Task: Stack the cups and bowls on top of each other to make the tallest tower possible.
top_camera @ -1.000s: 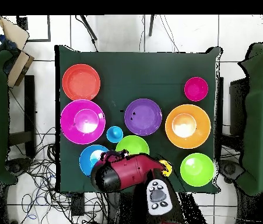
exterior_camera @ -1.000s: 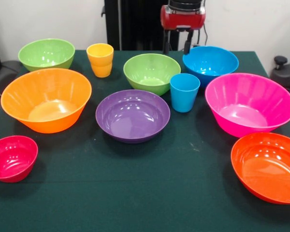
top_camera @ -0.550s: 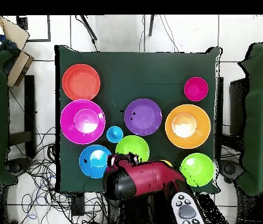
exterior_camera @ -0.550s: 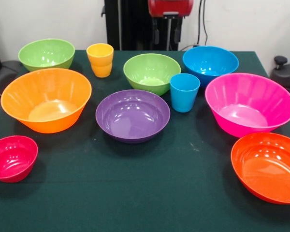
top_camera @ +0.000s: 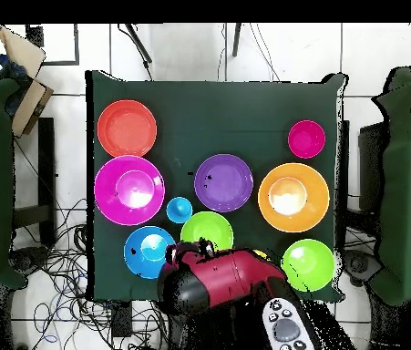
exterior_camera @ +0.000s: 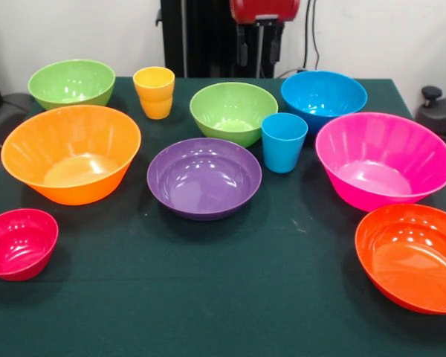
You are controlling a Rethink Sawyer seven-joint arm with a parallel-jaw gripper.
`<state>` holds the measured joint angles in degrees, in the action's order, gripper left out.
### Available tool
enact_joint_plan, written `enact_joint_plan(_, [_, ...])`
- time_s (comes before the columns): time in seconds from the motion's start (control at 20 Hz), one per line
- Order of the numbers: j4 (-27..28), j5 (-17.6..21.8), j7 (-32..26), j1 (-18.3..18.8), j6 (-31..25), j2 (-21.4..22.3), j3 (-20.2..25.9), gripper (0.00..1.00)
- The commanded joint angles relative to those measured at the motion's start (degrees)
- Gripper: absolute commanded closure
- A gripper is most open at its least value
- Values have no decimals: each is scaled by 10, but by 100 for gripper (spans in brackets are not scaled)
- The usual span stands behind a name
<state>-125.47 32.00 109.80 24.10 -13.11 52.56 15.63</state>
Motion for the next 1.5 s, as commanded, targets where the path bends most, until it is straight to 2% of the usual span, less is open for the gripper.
enact_joint_plan(0.05, [15, 70, -115, 34, -35, -90, 117, 0])
enact_joint_plan(0.55, [34, 109, -105, 45, -74, -72, 139, 0])
enact_joint_plan(0.85, [42, 131, -83, 37, -72, -69, 127, 0])
enact_joint_plan(1.5, [30, 116, -101, 69, -108, -32, 156, 0])
